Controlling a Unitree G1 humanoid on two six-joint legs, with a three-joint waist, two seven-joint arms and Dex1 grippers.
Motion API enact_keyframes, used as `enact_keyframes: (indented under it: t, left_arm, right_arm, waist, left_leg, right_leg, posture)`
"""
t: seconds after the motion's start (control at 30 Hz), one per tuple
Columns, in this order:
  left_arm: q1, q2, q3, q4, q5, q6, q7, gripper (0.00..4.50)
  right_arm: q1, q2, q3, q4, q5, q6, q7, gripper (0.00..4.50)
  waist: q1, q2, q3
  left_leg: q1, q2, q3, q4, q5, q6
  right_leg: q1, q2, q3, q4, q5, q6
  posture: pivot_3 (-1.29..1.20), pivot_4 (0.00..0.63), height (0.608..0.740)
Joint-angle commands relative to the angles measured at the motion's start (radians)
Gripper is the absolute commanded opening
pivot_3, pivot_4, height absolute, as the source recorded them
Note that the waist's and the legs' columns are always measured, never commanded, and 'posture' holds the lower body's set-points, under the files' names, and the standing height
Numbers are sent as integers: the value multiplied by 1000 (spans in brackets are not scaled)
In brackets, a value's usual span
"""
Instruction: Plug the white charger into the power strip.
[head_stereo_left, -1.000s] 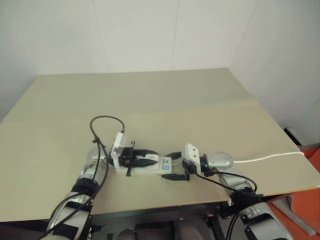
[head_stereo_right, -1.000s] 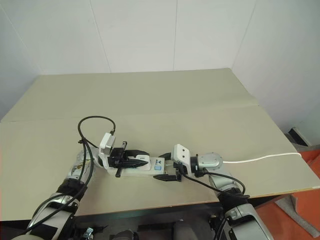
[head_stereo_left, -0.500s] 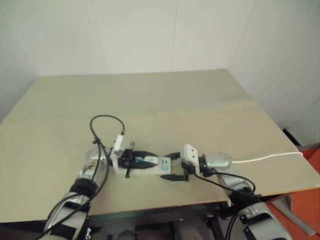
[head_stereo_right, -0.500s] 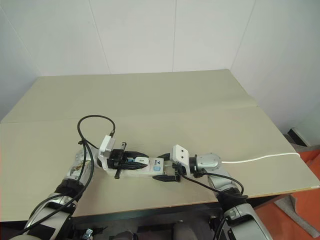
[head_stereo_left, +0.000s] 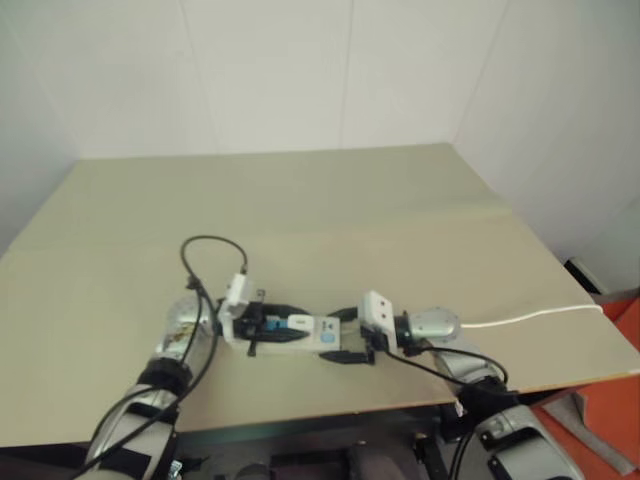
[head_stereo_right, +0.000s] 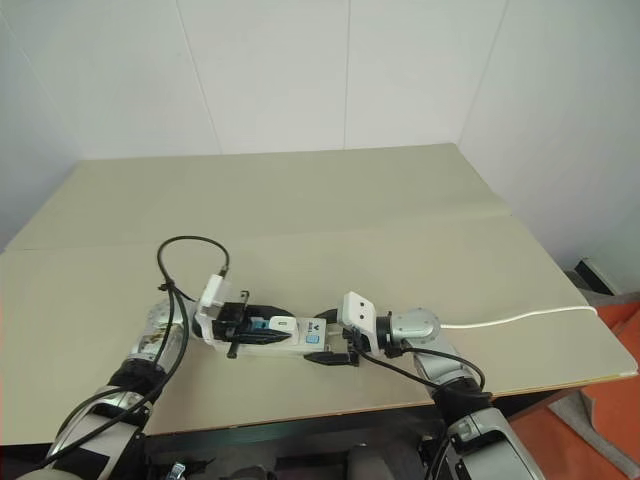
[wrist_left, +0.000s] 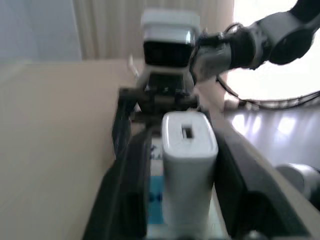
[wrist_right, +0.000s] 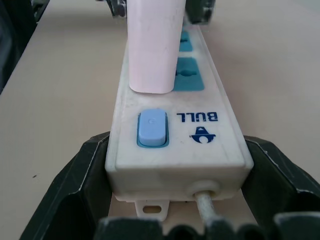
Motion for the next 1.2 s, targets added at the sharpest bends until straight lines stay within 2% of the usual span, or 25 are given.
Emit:
enact_keyframes:
  t: [0.03, 0.13, 0.17, 0.37, 0.47, 0.63, 0.73, 0.87, 1.0, 1.1, 1.17, 1.2]
  left_arm:
    - [27, -8, 15, 30, 21, 2, -2, 3373]
    - [35, -9, 23, 6, 17, 11, -2, 4367]
    - [38, -8, 24, -7, 10, 18, -2, 4474]
    - [54, 22, 33, -115, -50, 76, -2, 4474]
    - [49, 63, 63, -200, -85, 161, -2, 4474]
    - [16, 114, 193, -333, -188, 363, 61, 4474]
    - [7, 138, 282, -392, -242, 434, 105, 4500]
    - [22, 156, 350, -438, -243, 457, 163, 4500]
    - [88, 224, 382, -481, -241, 513, 145, 4500]
    - [168, 277, 408, -540, -221, 512, 146, 4500]
    - [229, 285, 440, -578, -205, 466, 166, 4500]
    - [254, 310, 454, -597, -214, 521, 201, 4500]
  right_arm:
    - [17, -4, 40, 7, -35, -7, 24, 3444]
    - [16, -3, 42, 10, -35, -8, 24, 3444]
    - [16, -3, 42, 10, -34, -7, 24, 3444]
    - [16, -2, 43, 14, -38, -11, 22, 3444]
    - [15, -4, 41, 12, -35, -10, 25, 3444]
    - [4, -1, 21, 9, -14, 31, 17, 3444]
    - [-8, 1, 8, 19, -18, 26, -1, 4392]
    - [-5, -15, -16, -9, 5, 27, 12, 4453]
    - [29, -86, -67, -167, 42, 35, 6, 4453]
    - [65, -196, -135, -342, 99, 94, 25, 4453]
    - [96, -283, -185, -424, 145, 136, 54, 4453]
    - [115, -338, -219, -454, 177, 155, 84, 4453]
  waist:
    - [1, 1, 0]
    - [1, 1, 0]
    - [1, 1, 0]
    - [0, 1, 0]
    - [1, -1, 2]
    - [1, -3, 4]
    - [1, -4, 5]
    - [2, -5, 7]
    - [5, -4, 12]
    - [13, -3, 16]
    - [22, -3, 19]
    - [29, -3, 20]
  left_leg:
    - [0, 0, 0, 0, 0, 0]
    - [0, 0, 0, 0, 0, 0]
    - [0, 0, 0, 0, 0, 0]
    - [0, 1, 0, 0, 0, 0]
    - [-1, 1, 0, 0, 0, 0]
    - [-2, 2, 0, 0, 0, 0]
    - [-2, 2, 0, 0, 0, 0]
    - [-3, 3, 0, 0, 0, 0]
    - [-6, 3, 0, 0, 0, -1]
    - [-22, 2, 0, 2, 0, -1]
    - [-25, 3, 0, 2, 0, -1]
    - [-26, 3, 0, 2, 0, -1]
  right_leg:
    - [0, 0, 0, 0, 0, 0]
    - [0, 0, 0, 0, 0, 0]
    - [0, 0, 0, 0, 0, 0]
    - [-1, 0, 0, -1, 0, 0]
    - [-2, 0, -1, -1, 0, 0]
    - [-3, 0, -1, -1, 0, 0]
    - [-3, 0, -2, -1, 0, 0]
    - [-3, 0, -3, -2, 0, 0]
    - [-6, 0, -3, -3, 0, 0]
    - [-23, 0, -3, 0, 1, 0]
    - [-25, 0, -4, 0, 1, 0]
    - [-26, 0, -4, -1, 1, 0]
  posture:
    - [0, 150, 740]
    - [0, 150, 740]
    - [0, 150, 740]
    - [0, 150, 740]
    - [0, 150, 740]
    - [0, 150, 740]
    - [0, 150, 740]
    - [0, 150, 740]
    - [0, 150, 740]
    - [0, 150, 740]
    - [0, 150, 740]
    - [0, 150, 740]
